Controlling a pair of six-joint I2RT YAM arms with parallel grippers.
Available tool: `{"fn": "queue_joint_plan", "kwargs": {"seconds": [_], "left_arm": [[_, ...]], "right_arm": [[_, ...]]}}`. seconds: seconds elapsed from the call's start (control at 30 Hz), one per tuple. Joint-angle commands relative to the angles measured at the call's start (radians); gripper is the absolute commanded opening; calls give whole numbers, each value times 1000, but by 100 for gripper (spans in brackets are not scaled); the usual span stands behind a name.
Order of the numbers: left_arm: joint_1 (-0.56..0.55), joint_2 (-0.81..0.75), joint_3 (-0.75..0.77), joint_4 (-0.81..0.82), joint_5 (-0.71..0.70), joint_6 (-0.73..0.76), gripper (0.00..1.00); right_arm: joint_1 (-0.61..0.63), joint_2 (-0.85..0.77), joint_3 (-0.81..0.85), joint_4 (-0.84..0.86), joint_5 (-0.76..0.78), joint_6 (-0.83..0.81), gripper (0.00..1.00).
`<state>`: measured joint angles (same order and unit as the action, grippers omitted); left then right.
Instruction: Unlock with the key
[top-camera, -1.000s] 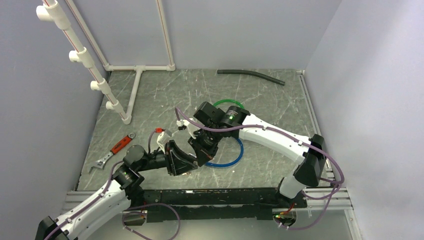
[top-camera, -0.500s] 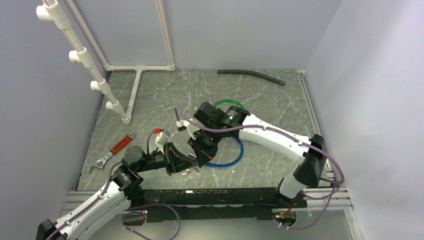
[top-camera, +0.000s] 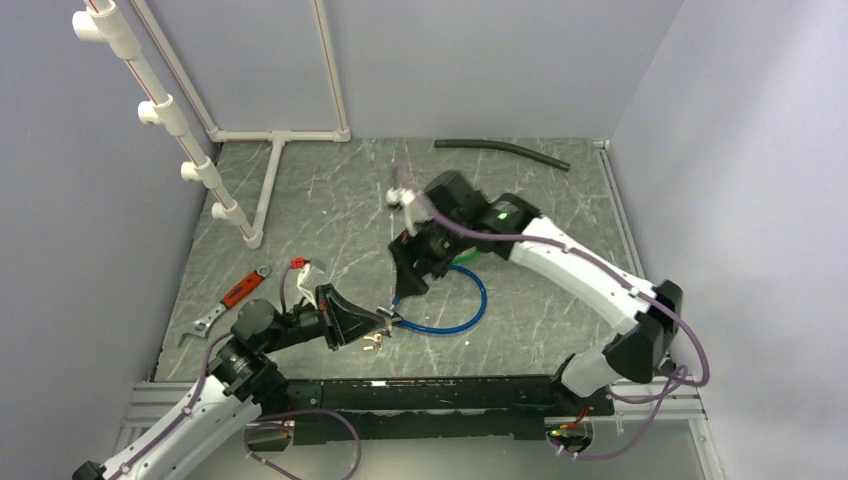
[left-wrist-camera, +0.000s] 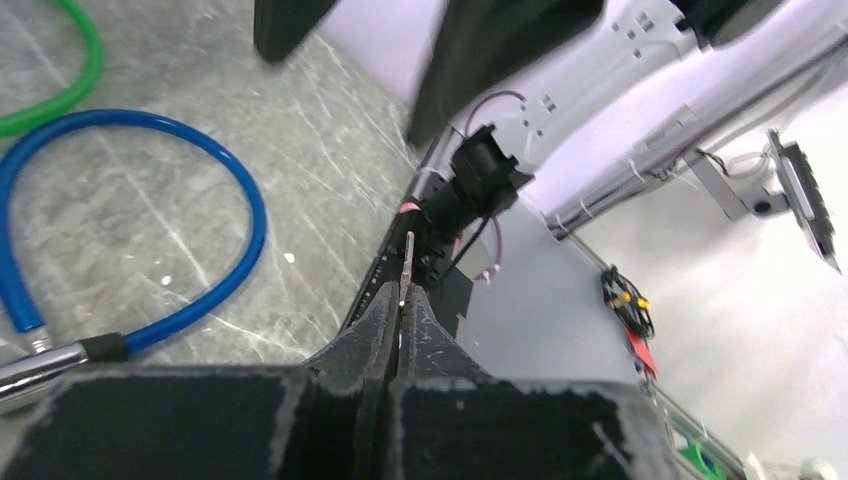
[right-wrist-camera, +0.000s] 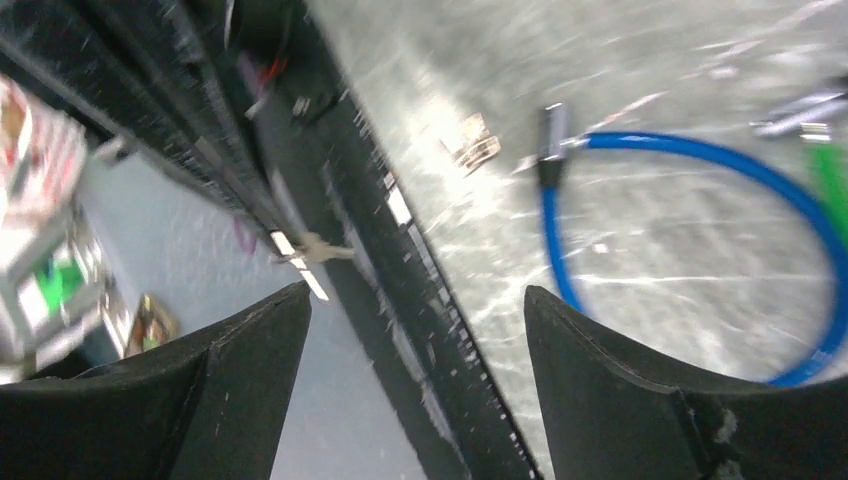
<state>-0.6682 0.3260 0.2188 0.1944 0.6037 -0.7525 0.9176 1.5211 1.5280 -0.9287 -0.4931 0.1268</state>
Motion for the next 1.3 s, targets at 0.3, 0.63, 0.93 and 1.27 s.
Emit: {"fn": "queue_joint_plan", "kwargs": {"seconds": [0.3, 0.63, 0.93, 1.27], "left_arm": [[-1, -244, 143, -508, -471, 46, 0], [0, -265, 249, -688, -634, 16, 0], [-1, -269, 243, -704, -652, 12, 0], [-1, -284, 230, -702, -659, 10, 0]], "right_arm": [[-280, 2, -128, 205, 588, 536, 79], [-155, 402, 146, 67, 789, 747, 68], [-155, 668, 363, 72, 770, 702, 53], [-163, 800, 417, 49, 792, 685, 41]]}}
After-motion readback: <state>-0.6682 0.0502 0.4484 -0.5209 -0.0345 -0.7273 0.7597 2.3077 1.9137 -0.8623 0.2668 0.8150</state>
